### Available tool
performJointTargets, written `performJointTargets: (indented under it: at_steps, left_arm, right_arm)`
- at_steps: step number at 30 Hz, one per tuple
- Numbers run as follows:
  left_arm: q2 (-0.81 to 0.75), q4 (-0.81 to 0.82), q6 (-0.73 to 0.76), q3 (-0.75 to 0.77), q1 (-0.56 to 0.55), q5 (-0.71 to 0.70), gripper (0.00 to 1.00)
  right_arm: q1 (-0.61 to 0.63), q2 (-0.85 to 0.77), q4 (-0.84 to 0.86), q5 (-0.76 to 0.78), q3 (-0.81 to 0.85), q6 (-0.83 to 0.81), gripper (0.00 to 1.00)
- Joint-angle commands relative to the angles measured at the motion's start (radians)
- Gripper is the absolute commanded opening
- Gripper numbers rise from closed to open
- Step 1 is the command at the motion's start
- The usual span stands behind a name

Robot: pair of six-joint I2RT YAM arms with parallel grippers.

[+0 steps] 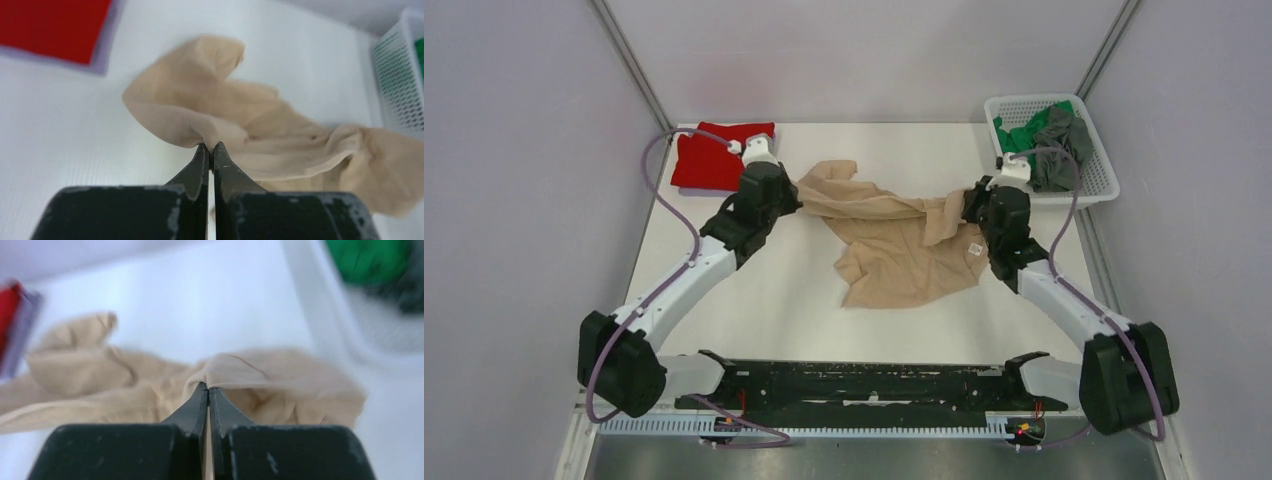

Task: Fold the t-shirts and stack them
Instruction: Flatten out the tshirt

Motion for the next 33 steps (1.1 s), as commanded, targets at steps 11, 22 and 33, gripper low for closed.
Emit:
performJointTargets:
  at_steps: [11,22,33]
  left_arm:
    - [-0.363,0.425,0.377,0.26,0.0,-0.167,0.02]
    - [-0.557,0.252,0.424,0.432,0.0,-0.071,0.02]
    - [-0.597,0.095,0.431,0.567,0.001,-0.005,0.02]
  right_arm:
    - [-0.017,-0.423,0.121,0.086,0.392,-0.281,0.0]
    - [-0.017,-0.489,-0.037,-0.017,0.72,-0.444,0.0]
    - [-0.017,-0.49,-0.097,-0.102,0.929,-0.488,0.0]
